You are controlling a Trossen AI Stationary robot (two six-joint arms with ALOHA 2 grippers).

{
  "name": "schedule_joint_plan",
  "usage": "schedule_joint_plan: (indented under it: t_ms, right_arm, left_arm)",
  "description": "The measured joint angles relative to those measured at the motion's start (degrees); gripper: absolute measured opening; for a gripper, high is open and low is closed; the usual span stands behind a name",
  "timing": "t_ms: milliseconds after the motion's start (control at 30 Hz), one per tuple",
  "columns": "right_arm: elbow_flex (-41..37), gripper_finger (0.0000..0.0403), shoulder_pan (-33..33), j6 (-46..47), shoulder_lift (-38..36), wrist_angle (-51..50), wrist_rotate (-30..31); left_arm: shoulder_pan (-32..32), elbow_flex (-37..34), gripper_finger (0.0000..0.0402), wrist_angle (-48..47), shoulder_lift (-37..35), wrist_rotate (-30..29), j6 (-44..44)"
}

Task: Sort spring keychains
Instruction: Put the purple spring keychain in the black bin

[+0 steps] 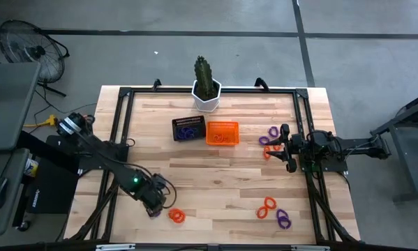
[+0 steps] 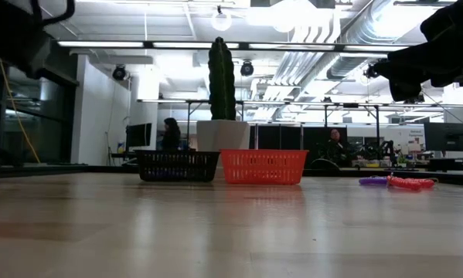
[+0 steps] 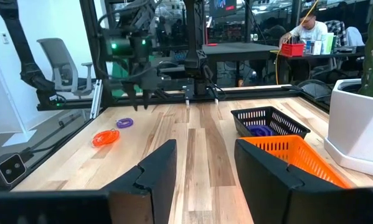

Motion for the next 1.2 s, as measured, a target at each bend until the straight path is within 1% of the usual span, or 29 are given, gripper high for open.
schedule_joint_plan:
  t_ms: [167, 367, 700, 833, 1200]
  right_arm:
    - [0.0, 0.0157, 0.0, 0.0, 0.0, 0.0, 0.0]
    - [0.0, 0.0158, 0.0, 0.0, 0.0, 0.0, 0.0]
    - [0.0, 0.0158, 0.0, 0.0, 0.0, 0.0, 0.0]
    - [0.0, 0.0156, 0.0, 0.0, 0.0, 0.0, 0.0]
    - [0.0, 0.0157, 0.0, 0.0, 0.0, 0.0, 0.0]
  left_arm:
    - [-0.6, 0.1, 0.0131, 4.5, 3.9, 1.5, -0.3]
    - [-1.8, 0.1, 0.0131, 7.8, 6.3, 1.8, -0.3]
    - [-3.1, 0.5, 0.0131, 7.6, 10.8, 3.8, 1.7]
    - [-3.5, 0.5, 0.0131, 7.6, 12.2, 3.3, 3.3]
    - [-3.4, 0.3, 0.0130, 7.3, 12.5, 3.8, 3.5]
